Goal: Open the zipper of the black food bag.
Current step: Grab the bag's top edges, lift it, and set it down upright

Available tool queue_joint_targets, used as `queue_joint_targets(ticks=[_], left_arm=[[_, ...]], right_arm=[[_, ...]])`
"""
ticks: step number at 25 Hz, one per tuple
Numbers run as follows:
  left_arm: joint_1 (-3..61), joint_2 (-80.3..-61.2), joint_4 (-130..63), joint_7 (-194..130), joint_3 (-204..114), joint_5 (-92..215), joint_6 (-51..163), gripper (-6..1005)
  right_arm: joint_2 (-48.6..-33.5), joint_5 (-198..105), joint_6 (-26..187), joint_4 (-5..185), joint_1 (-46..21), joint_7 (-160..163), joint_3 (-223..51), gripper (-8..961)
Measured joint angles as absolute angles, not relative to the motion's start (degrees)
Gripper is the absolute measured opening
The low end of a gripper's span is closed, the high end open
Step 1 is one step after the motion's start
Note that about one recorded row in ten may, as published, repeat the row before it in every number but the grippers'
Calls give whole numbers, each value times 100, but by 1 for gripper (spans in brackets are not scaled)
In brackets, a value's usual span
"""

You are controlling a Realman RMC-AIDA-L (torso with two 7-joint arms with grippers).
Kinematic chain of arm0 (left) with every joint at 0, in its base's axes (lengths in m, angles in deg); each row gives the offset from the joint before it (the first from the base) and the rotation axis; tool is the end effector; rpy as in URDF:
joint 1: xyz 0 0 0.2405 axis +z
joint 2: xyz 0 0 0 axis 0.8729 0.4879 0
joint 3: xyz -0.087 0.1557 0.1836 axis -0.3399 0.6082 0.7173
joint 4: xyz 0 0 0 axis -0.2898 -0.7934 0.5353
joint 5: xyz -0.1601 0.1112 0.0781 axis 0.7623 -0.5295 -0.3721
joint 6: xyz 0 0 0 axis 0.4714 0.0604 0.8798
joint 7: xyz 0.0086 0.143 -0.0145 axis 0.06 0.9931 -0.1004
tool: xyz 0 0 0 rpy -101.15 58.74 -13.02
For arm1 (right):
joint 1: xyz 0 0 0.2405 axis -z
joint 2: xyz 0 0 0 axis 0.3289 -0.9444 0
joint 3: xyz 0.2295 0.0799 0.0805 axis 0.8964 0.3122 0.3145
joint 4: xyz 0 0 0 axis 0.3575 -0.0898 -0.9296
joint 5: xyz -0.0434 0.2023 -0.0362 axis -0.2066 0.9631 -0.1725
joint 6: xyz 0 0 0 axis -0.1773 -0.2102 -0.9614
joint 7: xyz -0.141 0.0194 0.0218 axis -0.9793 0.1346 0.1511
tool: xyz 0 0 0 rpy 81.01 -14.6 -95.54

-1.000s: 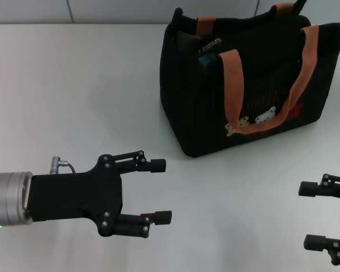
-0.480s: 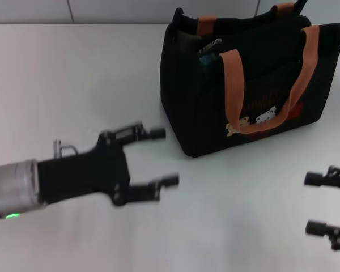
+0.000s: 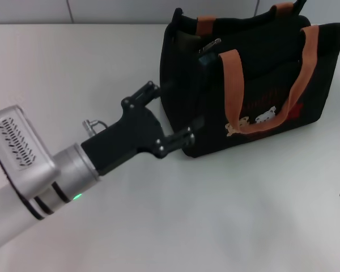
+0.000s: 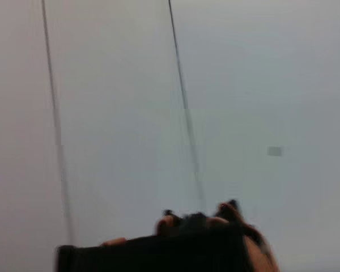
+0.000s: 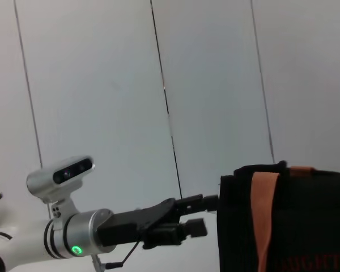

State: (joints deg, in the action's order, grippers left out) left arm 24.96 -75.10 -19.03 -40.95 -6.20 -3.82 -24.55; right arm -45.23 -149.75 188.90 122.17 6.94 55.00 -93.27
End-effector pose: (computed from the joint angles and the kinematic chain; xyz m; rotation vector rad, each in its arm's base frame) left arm -0.2381 0.2819 -0.0860 -2.2774 -0.1032 -1.0251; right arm 0.3336 0.1944 0.0602 -2.4788 0.4338 1.0077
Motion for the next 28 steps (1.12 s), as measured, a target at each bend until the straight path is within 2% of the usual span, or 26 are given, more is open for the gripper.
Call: queue_joint_targets(ticks=[7,17,22,28], left_arm=[[2475,-7510,-1461,-3732,-2609,-1736,-1828,794],[2539,-7511,-1221,-3728,-3672,-2924,-1508,783],[2544,-7510,-1187,-3722,-4071,-2932,-1129,565],[2541,-7510,-1139,-3720,-4152,-2931,-1076,428]], right_arm=[[-4523,-14972,18819,12209,699,5486,-9320,825],[-4561,-14964,18756,12208,682,5482,-9317,825],[-4620,-14963,18693,12208,627,5482,-9317,825],[-4648,-14878,18680,12209,612,5483,-9297,826]])
